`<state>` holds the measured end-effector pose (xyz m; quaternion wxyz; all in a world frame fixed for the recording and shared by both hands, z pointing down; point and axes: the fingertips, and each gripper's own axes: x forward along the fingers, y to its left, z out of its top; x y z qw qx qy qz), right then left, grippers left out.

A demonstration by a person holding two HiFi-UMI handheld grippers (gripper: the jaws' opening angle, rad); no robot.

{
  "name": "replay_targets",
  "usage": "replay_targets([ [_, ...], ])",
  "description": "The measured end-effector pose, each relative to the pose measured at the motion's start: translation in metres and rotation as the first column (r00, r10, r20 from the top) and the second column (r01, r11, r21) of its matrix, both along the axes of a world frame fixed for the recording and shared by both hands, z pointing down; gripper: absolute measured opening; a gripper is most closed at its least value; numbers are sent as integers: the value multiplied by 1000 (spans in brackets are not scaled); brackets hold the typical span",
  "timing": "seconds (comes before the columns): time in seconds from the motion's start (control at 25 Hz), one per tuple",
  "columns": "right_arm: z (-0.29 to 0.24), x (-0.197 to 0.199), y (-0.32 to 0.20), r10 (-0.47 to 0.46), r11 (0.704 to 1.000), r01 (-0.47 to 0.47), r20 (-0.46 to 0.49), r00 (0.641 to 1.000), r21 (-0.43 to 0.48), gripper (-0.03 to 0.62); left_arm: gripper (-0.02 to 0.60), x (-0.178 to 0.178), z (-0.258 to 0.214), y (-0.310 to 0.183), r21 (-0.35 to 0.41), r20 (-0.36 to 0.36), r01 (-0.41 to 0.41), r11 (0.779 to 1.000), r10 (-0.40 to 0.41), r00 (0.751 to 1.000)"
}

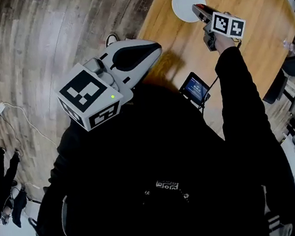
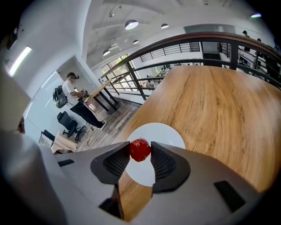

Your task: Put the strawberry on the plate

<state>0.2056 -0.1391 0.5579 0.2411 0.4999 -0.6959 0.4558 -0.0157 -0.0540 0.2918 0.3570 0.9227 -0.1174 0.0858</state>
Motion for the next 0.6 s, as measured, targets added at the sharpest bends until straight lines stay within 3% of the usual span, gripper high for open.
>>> replay_targets([
  [0.28,42,14,9,34,996,-42,-103,994,-74,158,-2,-2,0,0,3,2,4,1000,-4,1000],
  [0.6,60,18,14,1,996,-18,-184,983,-90,160,-2,-10,5,1,1,23,7,1000,-7,1000],
])
